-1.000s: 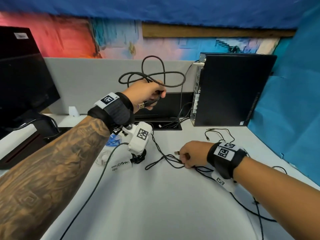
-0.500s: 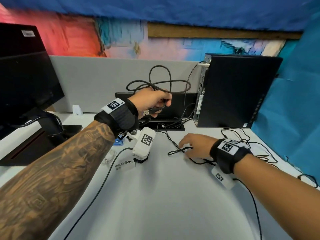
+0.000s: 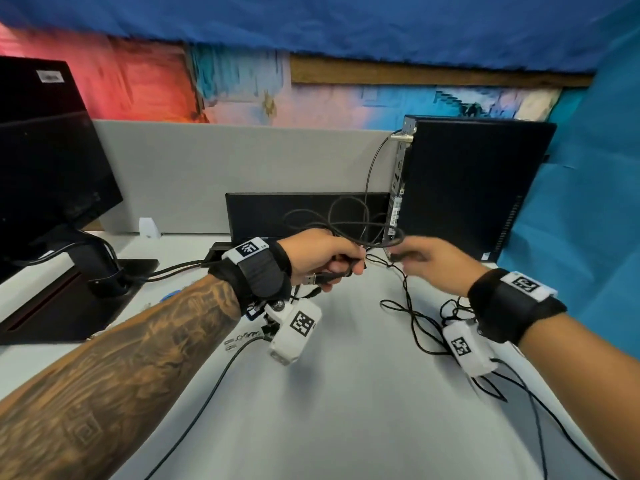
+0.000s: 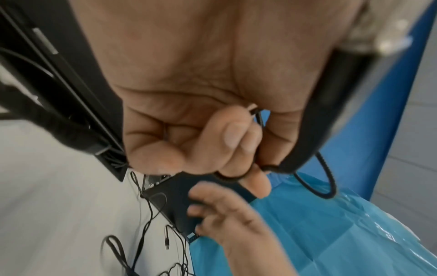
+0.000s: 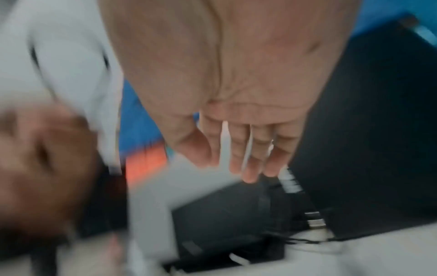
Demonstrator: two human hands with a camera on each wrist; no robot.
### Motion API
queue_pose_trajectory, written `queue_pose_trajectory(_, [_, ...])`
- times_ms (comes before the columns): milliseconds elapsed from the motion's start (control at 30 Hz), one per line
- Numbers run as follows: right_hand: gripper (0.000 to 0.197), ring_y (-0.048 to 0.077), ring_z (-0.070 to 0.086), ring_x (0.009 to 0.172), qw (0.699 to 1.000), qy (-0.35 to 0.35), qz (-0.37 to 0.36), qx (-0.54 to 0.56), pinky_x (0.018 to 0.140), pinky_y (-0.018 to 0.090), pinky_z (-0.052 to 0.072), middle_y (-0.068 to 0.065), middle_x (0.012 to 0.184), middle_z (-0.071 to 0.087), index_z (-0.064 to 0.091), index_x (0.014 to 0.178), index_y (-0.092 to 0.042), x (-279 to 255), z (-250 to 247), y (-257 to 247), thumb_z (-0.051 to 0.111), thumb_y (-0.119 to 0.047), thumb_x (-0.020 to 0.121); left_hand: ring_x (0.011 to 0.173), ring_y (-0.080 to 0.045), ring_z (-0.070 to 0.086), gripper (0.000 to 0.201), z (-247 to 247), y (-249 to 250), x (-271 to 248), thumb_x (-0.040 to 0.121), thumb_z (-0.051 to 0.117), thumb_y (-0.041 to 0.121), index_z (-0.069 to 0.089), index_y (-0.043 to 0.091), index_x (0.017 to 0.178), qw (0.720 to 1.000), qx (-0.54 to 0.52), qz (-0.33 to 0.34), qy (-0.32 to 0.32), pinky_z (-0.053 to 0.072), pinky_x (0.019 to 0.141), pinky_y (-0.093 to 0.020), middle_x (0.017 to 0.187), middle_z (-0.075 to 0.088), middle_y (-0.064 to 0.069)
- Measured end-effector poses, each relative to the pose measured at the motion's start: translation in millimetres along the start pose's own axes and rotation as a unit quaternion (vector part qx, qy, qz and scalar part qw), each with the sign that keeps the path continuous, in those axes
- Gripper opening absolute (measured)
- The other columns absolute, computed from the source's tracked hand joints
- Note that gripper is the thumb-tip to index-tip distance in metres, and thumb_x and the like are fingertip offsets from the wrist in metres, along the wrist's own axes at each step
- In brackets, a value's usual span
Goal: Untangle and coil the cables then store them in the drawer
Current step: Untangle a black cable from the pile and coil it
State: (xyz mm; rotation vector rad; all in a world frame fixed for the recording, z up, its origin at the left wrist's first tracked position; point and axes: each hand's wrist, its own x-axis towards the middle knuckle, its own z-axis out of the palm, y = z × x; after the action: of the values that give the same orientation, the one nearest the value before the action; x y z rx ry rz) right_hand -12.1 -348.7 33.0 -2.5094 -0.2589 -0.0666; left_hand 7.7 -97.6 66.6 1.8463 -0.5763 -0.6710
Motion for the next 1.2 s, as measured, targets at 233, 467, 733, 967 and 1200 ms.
queue_pose_trajectory(233, [0.025,0.004,0.07,0.1,0.978,-0.016,-0.138,0.157,0.087,0.019,0.055,-0.008,0.107,0.076,0.075,0.112,-0.023,-16.6,-4.2,-59.2,0.07,-0.009,0.093,0.056,-0.015,0.044,0.03,21.4,-9.3,8.6,0.094,0.047,0.021,0.051,0.015,0.065,0.994,-0.067,-0.056,-0.063,0.046,0.056,-0.03,0.059,0.036,0.001])
queue_pose_trajectory(467, [0.028,0.017,0.057,0.072,0.997,-0.024,-0.074,0.025,0.069,0.033,0.052,0.011,0.086,0.067,0.07,0.086,-0.016,-15.0,-15.9,-36.1,0.071,-0.044,0.089,0.064,-0.012,0.064,0.018,7.5,-23.0,-2.5,0.091,0.064,0.002,0.062,0.01,0.107,0.988,-0.147,-0.007,-0.05,0.057,0.05,-0.027,0.107,0.062,-0.011])
queue_pose_trajectory(733, [0.011,-0.002,0.067,0.09,0.982,-0.163,-0.073,0.055,0.084,0.02,0.049,-0.013,0.095,0.076,0.079,0.096,-0.024,-28.7,-49.4,-49.5,0.068,-0.025,0.096,0.067,-0.025,0.069,0.054,14.4,-22.3,-9.2,0.094,0.058,0.052,0.056,0.002,0.116,0.987,0.068,-0.136,-0.041,0.059,0.059,-0.037,0.101,0.075,-0.016])
queue_pose_trajectory(967, [0.014,0.0,0.066,0.097,0.993,-0.077,-0.08,-0.044,0.099,0.032,0.051,-0.017,0.104,0.072,0.079,0.087,-0.034,-26.0,-53.9,-66.5,0.069,-0.044,0.091,0.056,-0.015,0.053,0.05,11.8,-2.5,-3.2,0.099,0.049,0.05,0.071,0.011,0.078,0.974,0.207,0.008,0.094,0.043,0.061,-0.027,0.062,0.062,0.0])
queue_pose_trajectory(1200, [0.015,0.005,0.067,0.075,0.992,0.038,-0.122,0.022,0.071,0.016,0.052,-0.005,0.082,0.073,0.078,0.089,-0.021,-2.2,-25.7,-76.8,0.069,-0.032,0.095,0.053,-0.014,0.038,0.044,16.2,-7.6,6.7,0.106,0.035,0.042,0.061,0.011,0.088,0.99,-0.126,0.05,0.041,0.045,0.061,-0.03,0.057,0.038,0.003])
